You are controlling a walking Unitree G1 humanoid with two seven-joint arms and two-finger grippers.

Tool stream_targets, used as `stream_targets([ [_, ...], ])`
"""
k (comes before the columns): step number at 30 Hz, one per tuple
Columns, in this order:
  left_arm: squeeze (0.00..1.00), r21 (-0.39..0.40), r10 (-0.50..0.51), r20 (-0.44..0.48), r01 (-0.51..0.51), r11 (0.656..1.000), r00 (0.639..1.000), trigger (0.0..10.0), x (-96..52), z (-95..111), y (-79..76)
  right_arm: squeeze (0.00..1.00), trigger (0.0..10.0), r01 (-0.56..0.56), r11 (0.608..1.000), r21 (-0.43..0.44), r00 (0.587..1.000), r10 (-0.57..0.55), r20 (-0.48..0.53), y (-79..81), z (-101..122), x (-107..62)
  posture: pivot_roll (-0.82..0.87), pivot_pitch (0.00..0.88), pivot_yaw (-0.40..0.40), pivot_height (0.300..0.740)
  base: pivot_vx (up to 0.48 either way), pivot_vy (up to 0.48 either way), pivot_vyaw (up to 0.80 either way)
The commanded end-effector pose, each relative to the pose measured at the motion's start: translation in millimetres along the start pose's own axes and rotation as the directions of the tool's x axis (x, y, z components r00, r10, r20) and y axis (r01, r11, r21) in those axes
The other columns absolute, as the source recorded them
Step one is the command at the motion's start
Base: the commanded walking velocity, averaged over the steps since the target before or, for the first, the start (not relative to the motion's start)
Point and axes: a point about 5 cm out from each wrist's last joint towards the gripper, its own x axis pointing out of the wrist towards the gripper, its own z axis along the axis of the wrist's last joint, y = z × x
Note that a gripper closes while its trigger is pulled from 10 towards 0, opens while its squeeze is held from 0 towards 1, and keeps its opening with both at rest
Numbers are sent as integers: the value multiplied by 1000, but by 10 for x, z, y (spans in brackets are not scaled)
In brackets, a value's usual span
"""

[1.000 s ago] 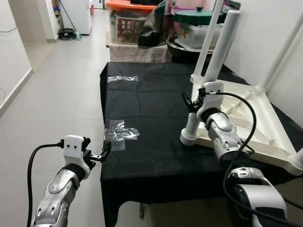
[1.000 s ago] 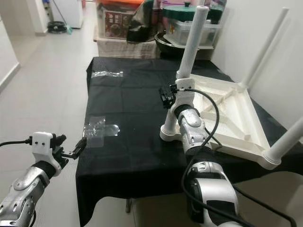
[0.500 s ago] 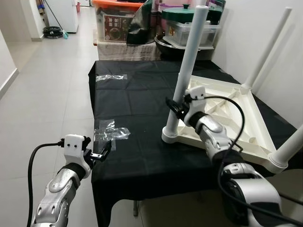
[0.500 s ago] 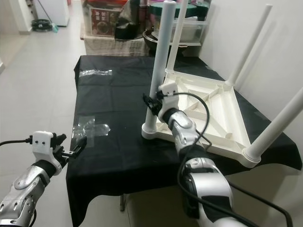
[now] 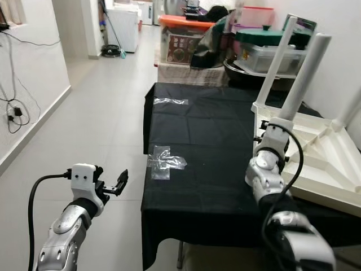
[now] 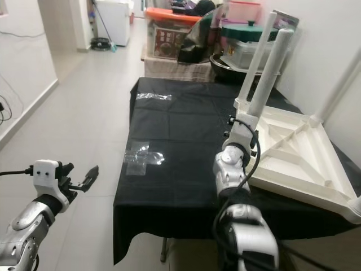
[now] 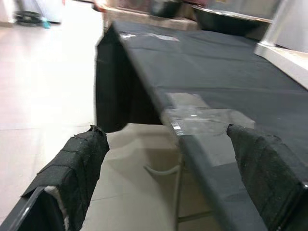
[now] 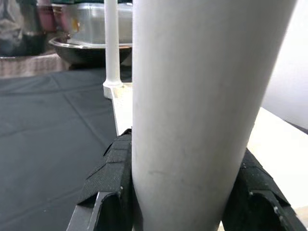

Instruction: Building children table

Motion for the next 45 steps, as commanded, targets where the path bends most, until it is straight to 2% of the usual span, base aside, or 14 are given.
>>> stream_targets([
  [1,0,12,-25,-13,25,1000,1000,10000,35,-10,-52,0,10000,-70,993,-92,990,57,-130,76,-340,-143,57,0,-89,740,0,0,0],
  [2,0,12,-25,-13,25,1000,1000,10000,35,-10,-52,0,10000,-70,993,-92,990,57,-130,76,-340,-143,57,0,-89,740,0,0,0],
  [3,0,13,-25,-13,25,1000,1000,10000,38,-8,-54,980,10000,-91,993,-81,989,81,-126,112,-331,-155,57,0,-89,740,0,0,0],
  [5,0,13,-24,-12,24,1000,1000,10000,37,-7,-52,1000,10000,-94,994,-62,990,86,-113,126,-283,-133,59,0,-91,740,0,0,0],
  [7,0,13,-22,-11,22,1000,1000,10000,29,-7,-47,1000,10000,-96,994,-56,992,91,-88,125,-196,-81,60,0,-93,740,0,0,0],
  [8,0,14,-19,-12,19,1000,1000,10000,16,-11,-38,784,10000,-96,992,-79,994,91,-63,108,-84,2,60,0,-93,740,0,0,0],
  [9,0,14,-19,-12,19,1000,1000,10000,16,-11,-38,784,10000,-96,992,-79,994,91,-63,108,-84,2,60,0,-93,740,0,0,0],
  [10,0,14,-16,-13,16,1000,1000,10000,4,-17,-34,0,10000,-84,994,-64,996,82,-32,47,48,101,62,0,-101,740,0,0,0],
  [22,0,11,-9,-13,9,1000,1000,10000,-9,-37,-42,0,10000,-319,930,182,939,284,192,-292,669,421,61,0,-100,740,0,0,0],
  [27,0,16,-16,-9,16,1000,1000,10000,23,-17,-54,0,10000,-576,799,174,815,545,197,-81,663,362,65,0,-99,740,0,0,0],
  [29,0,17,-15,-7,15,1000,1000,10000,27,-7,-41,0,10000,-770,610,187,637,755,158,143,548,232,71,0,-101,740,0,0,0],
  [34,0,19,-6,-6,6,1000,1000,10000,13,1,-11,0,10000,-885,445,135,460,881,113,395,473,74,83,0,-109,740,0,0,0],
  [44,0,25,8,-4,-8,1000,1000,10000,-27,2,4,0,10000,-906,422,30,423,906,33,566,418,-7,109,0,-125,740,0,0,0],
  [45,0,26,9,-5,-9,1000,1000,10000,-30,1,9,0,4980,-913,408,27,409,912,36,564,410,-13,109,0,-125,740,0,0,0],
])
